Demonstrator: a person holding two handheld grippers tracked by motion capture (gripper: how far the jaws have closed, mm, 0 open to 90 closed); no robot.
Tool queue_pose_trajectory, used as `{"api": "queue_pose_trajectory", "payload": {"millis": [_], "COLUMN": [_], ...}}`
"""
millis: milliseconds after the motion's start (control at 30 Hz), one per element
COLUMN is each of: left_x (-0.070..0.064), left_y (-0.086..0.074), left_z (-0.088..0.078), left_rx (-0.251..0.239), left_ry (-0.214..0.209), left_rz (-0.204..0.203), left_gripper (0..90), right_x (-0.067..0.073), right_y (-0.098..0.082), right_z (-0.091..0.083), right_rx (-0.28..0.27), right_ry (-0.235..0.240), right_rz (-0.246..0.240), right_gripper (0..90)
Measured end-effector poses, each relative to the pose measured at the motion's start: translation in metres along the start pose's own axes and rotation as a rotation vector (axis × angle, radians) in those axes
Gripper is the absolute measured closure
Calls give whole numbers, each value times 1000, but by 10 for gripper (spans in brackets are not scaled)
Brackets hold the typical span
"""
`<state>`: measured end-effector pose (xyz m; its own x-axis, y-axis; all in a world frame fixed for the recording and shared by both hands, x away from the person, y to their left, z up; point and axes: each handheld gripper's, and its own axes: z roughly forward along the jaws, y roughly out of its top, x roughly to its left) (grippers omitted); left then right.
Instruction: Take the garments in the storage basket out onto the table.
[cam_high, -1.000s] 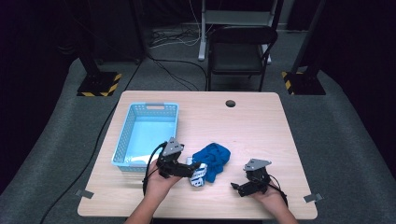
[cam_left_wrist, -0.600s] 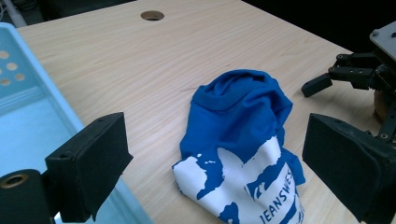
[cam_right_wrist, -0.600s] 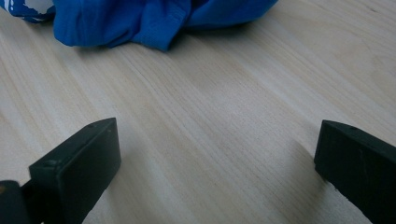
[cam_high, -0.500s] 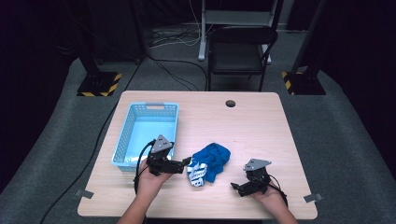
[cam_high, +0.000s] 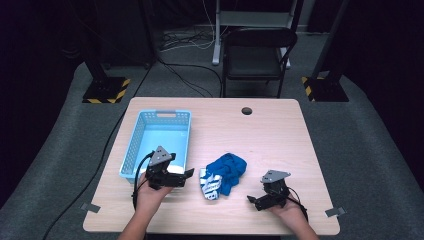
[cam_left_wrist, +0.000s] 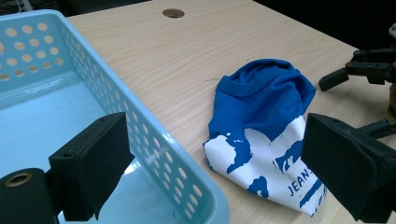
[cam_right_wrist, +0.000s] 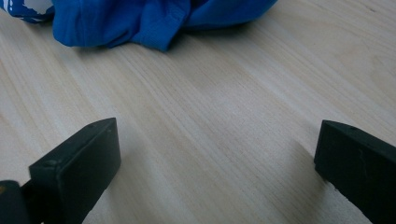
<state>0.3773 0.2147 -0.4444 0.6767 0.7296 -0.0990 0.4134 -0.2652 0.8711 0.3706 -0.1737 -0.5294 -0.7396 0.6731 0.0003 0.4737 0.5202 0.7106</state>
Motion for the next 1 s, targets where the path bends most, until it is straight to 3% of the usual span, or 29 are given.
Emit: {"api": "queue_pose_trajectory", "payload": {"millis": [167, 867, 1000], "left_x": [8, 52, 63], "left_y": [-4, -23, -27], "left_z": [-8, -37, -43], "left_rx": [6, -20, -67], "left_ry": [22, 76, 21], "left_rz": [1, -147, -242], "left_gripper": [79, 79, 79], "right_x": [0, 0, 0], "right_y": [0, 0, 0], "right_z": [0, 0, 0], "right_rx": [0, 0, 0], "right_ry": [-1, -1, -1], "right_rz": [1, 1, 1], "right_gripper": [0, 0, 0]}}
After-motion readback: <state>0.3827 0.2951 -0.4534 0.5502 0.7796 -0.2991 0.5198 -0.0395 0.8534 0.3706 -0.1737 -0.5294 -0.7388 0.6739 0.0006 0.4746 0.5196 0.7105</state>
